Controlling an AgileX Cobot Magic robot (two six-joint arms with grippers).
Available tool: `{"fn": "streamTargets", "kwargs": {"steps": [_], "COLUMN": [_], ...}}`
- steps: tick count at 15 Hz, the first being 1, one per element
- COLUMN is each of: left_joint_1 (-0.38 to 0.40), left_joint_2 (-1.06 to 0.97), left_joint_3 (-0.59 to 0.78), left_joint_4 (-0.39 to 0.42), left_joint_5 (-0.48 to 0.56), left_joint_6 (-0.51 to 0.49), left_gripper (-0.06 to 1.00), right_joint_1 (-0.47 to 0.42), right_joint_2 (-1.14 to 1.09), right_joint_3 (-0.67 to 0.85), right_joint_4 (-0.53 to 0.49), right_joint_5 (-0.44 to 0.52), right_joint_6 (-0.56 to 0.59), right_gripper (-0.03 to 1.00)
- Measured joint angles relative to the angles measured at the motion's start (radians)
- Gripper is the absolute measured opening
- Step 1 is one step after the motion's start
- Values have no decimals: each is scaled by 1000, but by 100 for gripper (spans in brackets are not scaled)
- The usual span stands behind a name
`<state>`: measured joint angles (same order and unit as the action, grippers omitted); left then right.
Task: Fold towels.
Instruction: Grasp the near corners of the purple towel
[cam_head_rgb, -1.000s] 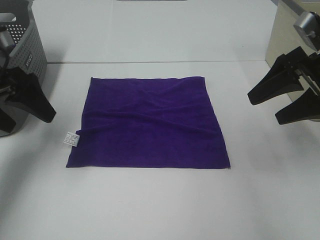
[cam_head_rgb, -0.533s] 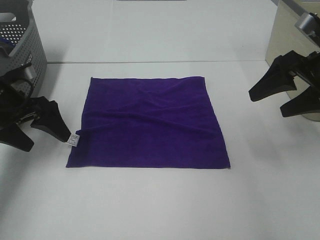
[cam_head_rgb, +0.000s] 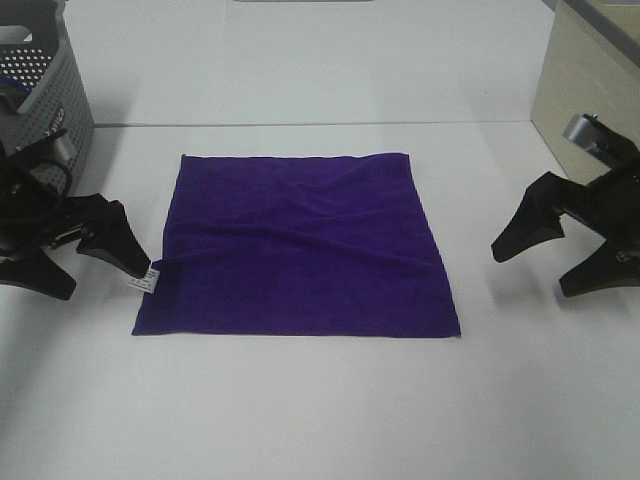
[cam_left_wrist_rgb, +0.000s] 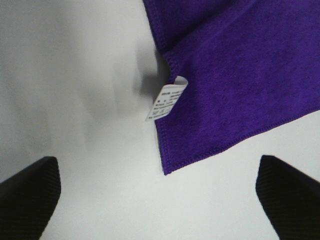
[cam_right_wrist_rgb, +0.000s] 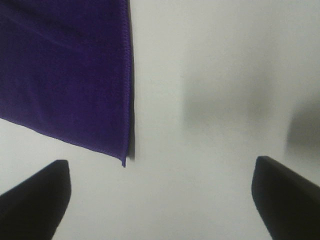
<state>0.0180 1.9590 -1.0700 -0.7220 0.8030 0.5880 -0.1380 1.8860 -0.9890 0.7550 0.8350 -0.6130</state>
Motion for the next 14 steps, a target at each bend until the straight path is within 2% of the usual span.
{"fn": "streamTargets", "kwargs": {"steps": [5,9,14], "left_joint_1": [0,0,0], "left_joint_2": [41,44,71], "left_joint_3": [-2,-2,-14], "left_joint_4": [-11,-12,-36], "left_joint_5": [-12,-39,-34], "left_joint_6": [0,0,0], "left_gripper": [99,99,99], "right_joint_1": [115,115,115], "right_joint_2": [90,115,117], "right_joint_3": [-4,-15,-16], "right_joint_4": [-7,60,72], "right_joint_5": [-107,-109,-108], "right_joint_6": [28,31,18], "right_gripper": [94,93,93]}}
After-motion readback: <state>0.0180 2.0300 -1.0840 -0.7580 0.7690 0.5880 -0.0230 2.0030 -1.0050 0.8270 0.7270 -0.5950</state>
